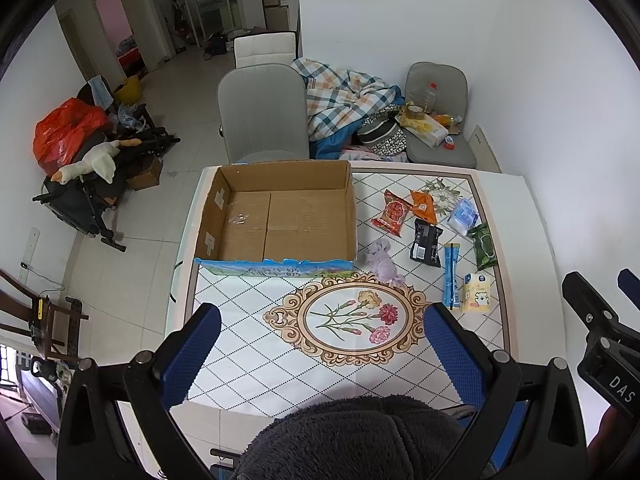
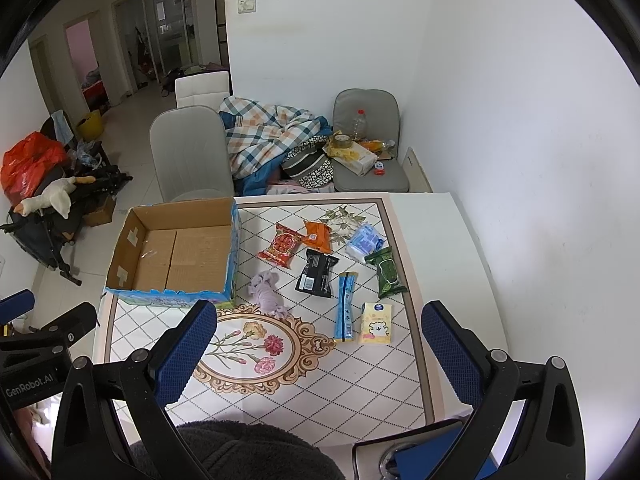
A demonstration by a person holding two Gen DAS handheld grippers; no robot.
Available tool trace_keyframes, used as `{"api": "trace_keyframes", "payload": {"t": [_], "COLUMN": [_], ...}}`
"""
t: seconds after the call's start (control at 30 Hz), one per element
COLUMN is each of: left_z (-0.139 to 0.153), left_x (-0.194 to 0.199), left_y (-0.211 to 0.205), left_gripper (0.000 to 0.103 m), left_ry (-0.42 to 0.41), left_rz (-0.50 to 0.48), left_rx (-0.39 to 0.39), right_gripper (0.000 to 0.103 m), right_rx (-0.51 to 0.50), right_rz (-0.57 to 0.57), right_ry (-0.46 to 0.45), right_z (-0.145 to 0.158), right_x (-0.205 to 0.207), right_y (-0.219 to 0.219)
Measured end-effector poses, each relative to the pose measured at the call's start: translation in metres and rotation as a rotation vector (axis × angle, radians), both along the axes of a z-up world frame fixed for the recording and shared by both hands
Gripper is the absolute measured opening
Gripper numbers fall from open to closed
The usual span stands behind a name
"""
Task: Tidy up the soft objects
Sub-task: 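Grasp the black snack bag with the left gripper while the right grasps the yellow Vinda pack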
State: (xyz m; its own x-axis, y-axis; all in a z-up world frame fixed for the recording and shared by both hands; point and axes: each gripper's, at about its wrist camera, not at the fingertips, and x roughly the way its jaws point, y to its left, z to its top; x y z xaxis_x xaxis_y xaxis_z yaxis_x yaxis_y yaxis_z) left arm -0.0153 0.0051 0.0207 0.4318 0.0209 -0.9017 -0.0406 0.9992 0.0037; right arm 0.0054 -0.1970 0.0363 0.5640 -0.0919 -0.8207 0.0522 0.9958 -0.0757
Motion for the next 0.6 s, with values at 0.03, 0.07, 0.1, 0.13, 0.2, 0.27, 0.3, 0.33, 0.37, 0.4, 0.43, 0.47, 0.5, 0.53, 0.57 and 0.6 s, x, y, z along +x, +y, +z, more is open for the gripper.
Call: {"api": "trace_keyframes", "payload": {"t": [0.03, 0.07, 0.1, 0.13, 0.2, 0.27, 0.3, 0.33, 0.37, 0.4, 0.43, 0.47, 0.5, 0.53, 0.57, 0.6], "left_z": [0.000, 0.000, -0.001, -0.001, -0.003, -0.008, -0.013, -0.019, -0.025, -0.036, -0.043, -0.054, -0.068, -0.081, -0.098, -0.113], "left_x": [0.000, 0.000, 0.000, 0.000, 0.002, 0.007, 0.015, 0.023, 0.030, 0.043, 0.052, 0.064, 0.079, 0.089, 0.106, 0.119], "left_y": [0.000, 0.000, 0.001, 0.001, 0.000, -0.002, -0.005, -0.009, -0.013, -0.020, -0.026, -0.034, -0.045, -0.053, -0.065, -0.075], "left_gripper": [0.103, 0.103, 0.103, 0.103, 0.103, 0.103, 0.103, 0.103, 0.103, 0.103, 0.103, 0.103, 0.103, 0.103, 0.103, 0.103], "left_ry": [0.000, -0.002, -0.001, 0.002, -0.003, -0.017, -0.021, -0.016, -0.010, 0.006, 0.017, 0.031, 0.059, 0.082, 0.107, 0.131], "left_rz": [0.001, 0.001, 0.000, 0.000, -0.012, -0.035, -0.051, -0.063, -0.071, -0.090, -0.102, -0.122, -0.143, -0.158, -0.181, -0.195], "left_rx": [0.001, 0.001, -0.001, -0.004, -0.022, -0.047, -0.064, -0.073, -0.076, -0.083, -0.088, -0.090, -0.078, -0.072, -0.061, -0.052], "right_gripper": [0.103, 0.103, 0.103, 0.103, 0.103, 0.103, 0.103, 0.103, 0.103, 0.103, 0.103, 0.103, 0.103, 0.103, 0.103, 0.103], "right_rx": [0.001, 0.002, 0.004, 0.007, 0.017, 0.023, 0.020, 0.019, 0.022, 0.026, 0.026, 0.020, 0.017, 0.020, 0.026, 0.039], "right_rz": [0.000, 0.000, -0.001, -0.001, -0.005, -0.015, -0.030, -0.044, -0.066, -0.086, -0.115, -0.137, -0.155, -0.176, -0.196, -0.220], "right_ry": [-0.001, 0.000, 0.000, 0.001, 0.005, 0.016, 0.026, 0.034, 0.051, 0.067, 0.083, 0.103, 0.126, 0.149, 0.177, 0.228], "right_z": [0.000, -0.001, -0.001, -0.001, -0.004, -0.010, -0.015, -0.020, -0.028, -0.035, -0.044, -0.056, -0.068, -0.082, -0.097, -0.120], "right_x": [0.000, 0.000, 0.000, 0.000, 0.001, 0.005, 0.010, 0.014, 0.021, 0.026, 0.033, 0.040, 0.048, 0.055, 0.062, 0.072], "right_y": [0.000, -0.001, -0.001, -0.001, -0.003, -0.011, -0.018, -0.025, -0.038, -0.049, -0.064, -0.078, -0.091, -0.105, -0.119, -0.134]}}
